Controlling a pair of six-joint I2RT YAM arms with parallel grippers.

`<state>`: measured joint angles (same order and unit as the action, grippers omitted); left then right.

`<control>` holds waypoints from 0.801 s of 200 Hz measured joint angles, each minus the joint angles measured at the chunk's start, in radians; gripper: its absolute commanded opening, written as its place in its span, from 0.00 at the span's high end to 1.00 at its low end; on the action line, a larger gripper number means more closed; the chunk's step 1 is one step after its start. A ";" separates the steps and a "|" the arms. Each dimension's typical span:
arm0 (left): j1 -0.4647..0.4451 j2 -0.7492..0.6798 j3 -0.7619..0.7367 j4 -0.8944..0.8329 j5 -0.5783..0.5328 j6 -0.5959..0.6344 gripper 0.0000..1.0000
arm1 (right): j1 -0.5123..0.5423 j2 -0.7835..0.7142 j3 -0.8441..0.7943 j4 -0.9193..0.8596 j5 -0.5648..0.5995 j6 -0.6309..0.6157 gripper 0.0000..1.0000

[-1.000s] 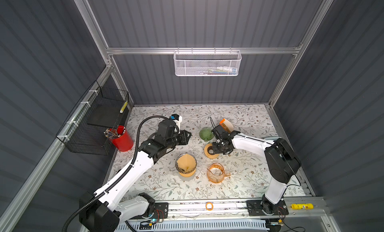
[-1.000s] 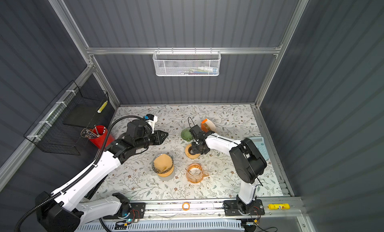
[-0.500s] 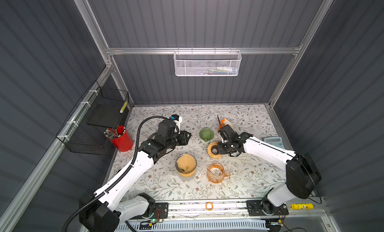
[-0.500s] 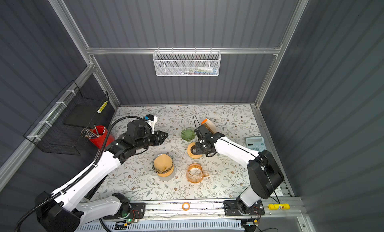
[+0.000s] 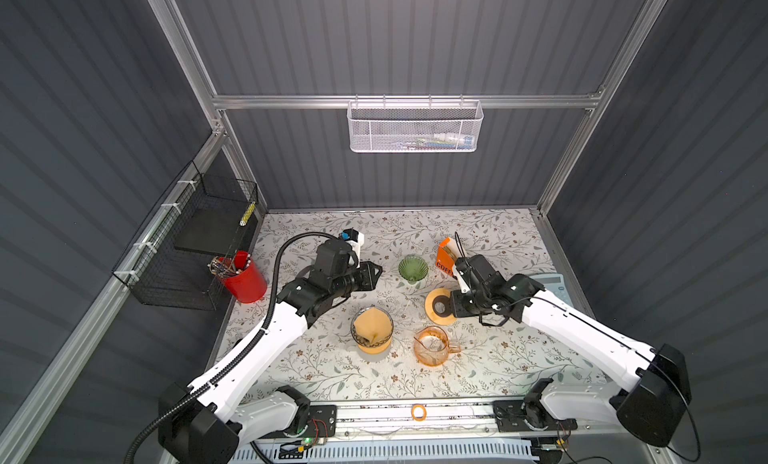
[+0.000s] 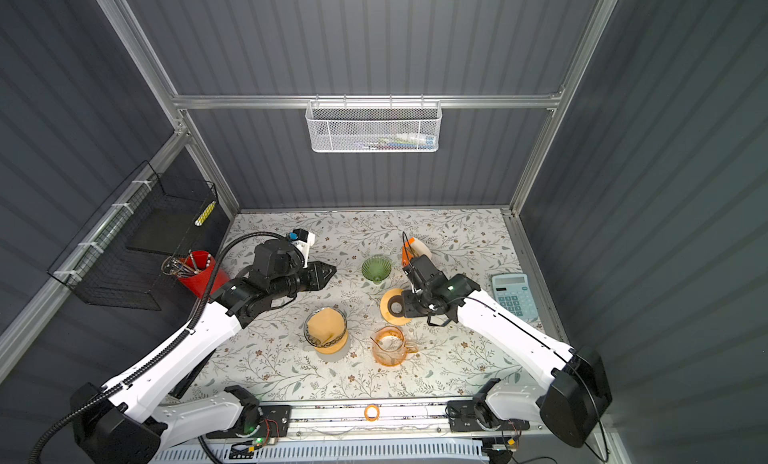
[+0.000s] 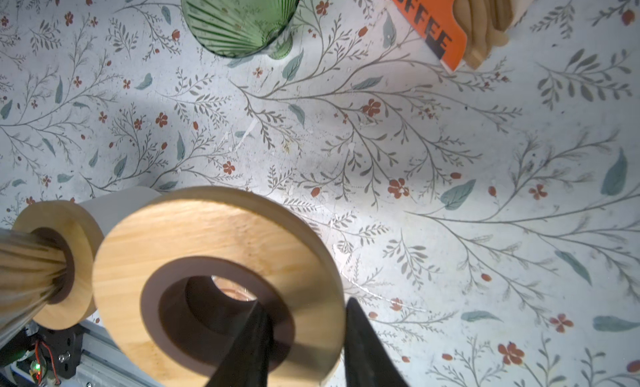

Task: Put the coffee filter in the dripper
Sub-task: 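Lift the bamboo ring and carry it toward the orange glass pitcher, then lower the bamboo ring onto the orange glass pitcher mouth and release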

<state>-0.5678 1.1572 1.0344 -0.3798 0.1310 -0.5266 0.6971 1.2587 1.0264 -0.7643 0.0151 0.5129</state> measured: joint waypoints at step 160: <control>0.000 -0.021 -0.009 -0.001 -0.007 0.000 0.73 | 0.209 0.051 0.002 -0.142 0.036 0.076 0.79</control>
<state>-0.5678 1.1358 1.0256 -0.3805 0.1238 -0.5266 0.9066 1.3094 1.0286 -0.9058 0.0513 0.5884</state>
